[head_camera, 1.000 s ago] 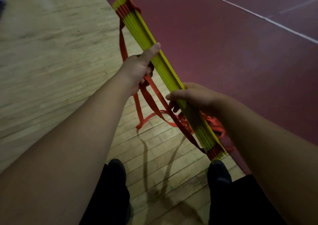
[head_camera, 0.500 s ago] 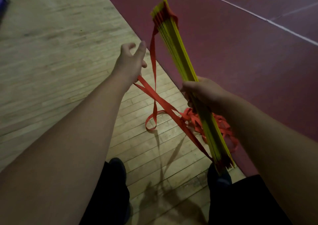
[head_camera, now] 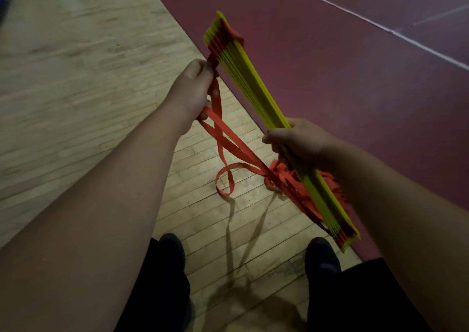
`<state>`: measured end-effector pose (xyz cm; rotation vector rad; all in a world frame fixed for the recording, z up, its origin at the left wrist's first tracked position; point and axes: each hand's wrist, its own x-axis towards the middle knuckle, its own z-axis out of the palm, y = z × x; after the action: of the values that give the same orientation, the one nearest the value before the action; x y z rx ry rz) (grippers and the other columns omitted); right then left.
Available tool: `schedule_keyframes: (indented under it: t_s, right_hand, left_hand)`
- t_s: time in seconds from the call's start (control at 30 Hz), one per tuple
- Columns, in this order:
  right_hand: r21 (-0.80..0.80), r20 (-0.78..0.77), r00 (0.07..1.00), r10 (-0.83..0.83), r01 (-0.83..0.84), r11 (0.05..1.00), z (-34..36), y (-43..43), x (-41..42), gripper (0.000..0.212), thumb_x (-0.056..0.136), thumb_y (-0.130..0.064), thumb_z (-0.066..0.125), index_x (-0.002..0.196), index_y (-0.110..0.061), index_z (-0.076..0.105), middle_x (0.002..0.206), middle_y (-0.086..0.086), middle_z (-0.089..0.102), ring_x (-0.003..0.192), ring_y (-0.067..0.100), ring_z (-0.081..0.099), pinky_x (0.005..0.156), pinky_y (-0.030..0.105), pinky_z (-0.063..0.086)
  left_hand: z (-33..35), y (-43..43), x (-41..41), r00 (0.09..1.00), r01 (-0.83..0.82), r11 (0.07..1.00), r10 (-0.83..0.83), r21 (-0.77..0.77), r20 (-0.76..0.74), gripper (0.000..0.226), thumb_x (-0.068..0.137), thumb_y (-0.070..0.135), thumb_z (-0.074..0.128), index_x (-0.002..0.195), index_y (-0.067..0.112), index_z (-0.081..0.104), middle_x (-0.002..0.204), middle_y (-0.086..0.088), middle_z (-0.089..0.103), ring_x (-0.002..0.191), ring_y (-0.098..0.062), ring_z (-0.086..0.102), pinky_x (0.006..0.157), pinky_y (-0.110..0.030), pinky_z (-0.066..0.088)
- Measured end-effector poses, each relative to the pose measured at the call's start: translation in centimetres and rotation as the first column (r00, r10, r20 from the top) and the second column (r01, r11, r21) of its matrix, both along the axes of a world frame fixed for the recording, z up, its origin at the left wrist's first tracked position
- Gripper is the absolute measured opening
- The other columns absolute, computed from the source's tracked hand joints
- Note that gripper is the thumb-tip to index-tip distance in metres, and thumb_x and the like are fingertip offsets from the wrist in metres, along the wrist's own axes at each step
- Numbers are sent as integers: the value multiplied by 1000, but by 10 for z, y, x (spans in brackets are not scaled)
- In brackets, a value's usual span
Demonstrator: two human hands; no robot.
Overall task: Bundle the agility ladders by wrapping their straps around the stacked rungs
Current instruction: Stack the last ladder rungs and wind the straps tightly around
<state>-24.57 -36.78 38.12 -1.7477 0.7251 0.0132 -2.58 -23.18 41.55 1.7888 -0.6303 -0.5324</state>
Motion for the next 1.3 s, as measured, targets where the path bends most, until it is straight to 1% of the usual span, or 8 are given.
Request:
schedule_keyframes:
  t_s: [0.27, 0.37, 0.53, 0.7, 0.8, 0.97, 1.13, 1.3]
  right_hand:
    - [-47, 43, 988, -147, 149, 988, -7, -3, 2, 24, 95, -32, 78, 108, -16, 67, 82, 7, 62, 64, 17, 59, 54, 27, 51]
    - [-114, 50, 970, -239, 243, 963, -10, -7, 4, 26, 95, -35, 79, 107, -16, 67, 86, 7, 64, 67, 17, 60, 52, 26, 51]
    - [-128, 9, 951, -310, 308, 943, -18, -16, 3, 34, 91, -43, 81, 106, -15, 67, 91, 12, 68, 76, 24, 64, 65, 36, 52]
    - [-101, -31, 926, -377, 373, 922, -13, -18, 6, 45, 87, -58, 60, 105, -17, 66, 94, 14, 67, 86, 36, 68, 69, 39, 50]
    - [-95, -50, 937, -345, 340, 936, -12, -17, 8, 51, 91, -54, 55, 118, -12, 62, 95, 18, 66, 80, 38, 68, 66, 43, 55]
    - [-88, -50, 951, -305, 300, 950, -20, -18, 3, 52, 94, -54, 76, 121, -14, 58, 106, 17, 67, 87, 38, 73, 68, 57, 67]
    - [-214, -46, 946, -320, 303, 929, -18, -19, 0, 55, 90, -54, 81, 125, -18, 60, 110, 7, 68, 98, 27, 70, 73, 43, 60]
    - [-116, 44, 931, -361, 364, 924, -20, -21, -1, 54, 87, -45, 86, 130, -23, 62, 114, 6, 71, 102, 27, 73, 86, 48, 62]
  left_hand:
    - [-2, 3, 1, 998, 52, 988, -56, 148, 19, 25, 110, 47, 56, 106, 27, 71, 63, 8, 61, 50, -11, 48, 46, -24, 41]
    - [-2, 4, -1, 995, 77, 981, -85, 175, 42, 30, 106, 49, 64, 96, 24, 78, 70, 7, 60, 53, -11, 48, 47, -24, 43]
    - [0, 8, -1, 963, 218, 935, -253, 278, 95, 26, 97, 46, 78, 94, 20, 81, 89, 7, 68, 77, -15, 55, 70, -31, 50]
    - [-4, 11, -9, 881, 344, 802, -456, 489, 126, 15, 110, 41, 61, 106, 29, 70, 100, 9, 82, 70, -4, 62, 70, -31, 52]
    - [-11, 11, -16, 826, 265, 729, -509, 632, 241, 21, 113, 42, 52, 101, 32, 66, 90, 9, 81, 70, 2, 67, 68, -30, 47]
    - [-19, 6, -14, 717, 64, 670, -546, 739, 433, 25, 115, 43, 44, 107, 27, 63, 97, 0, 66, 86, -16, 64, 66, -33, 45]
    - [-18, 7, -9, 669, -31, 603, -580, 797, 465, 48, 114, 54, 38, 93, 20, 64, 91, -4, 67, 82, -20, 65, 72, -39, 53]
    - [-6, 15, -10, 833, 200, 713, -485, 672, 266, 65, 105, 70, 50, 80, 13, 67, 67, -1, 71, 60, -15, 64, 67, -34, 52]
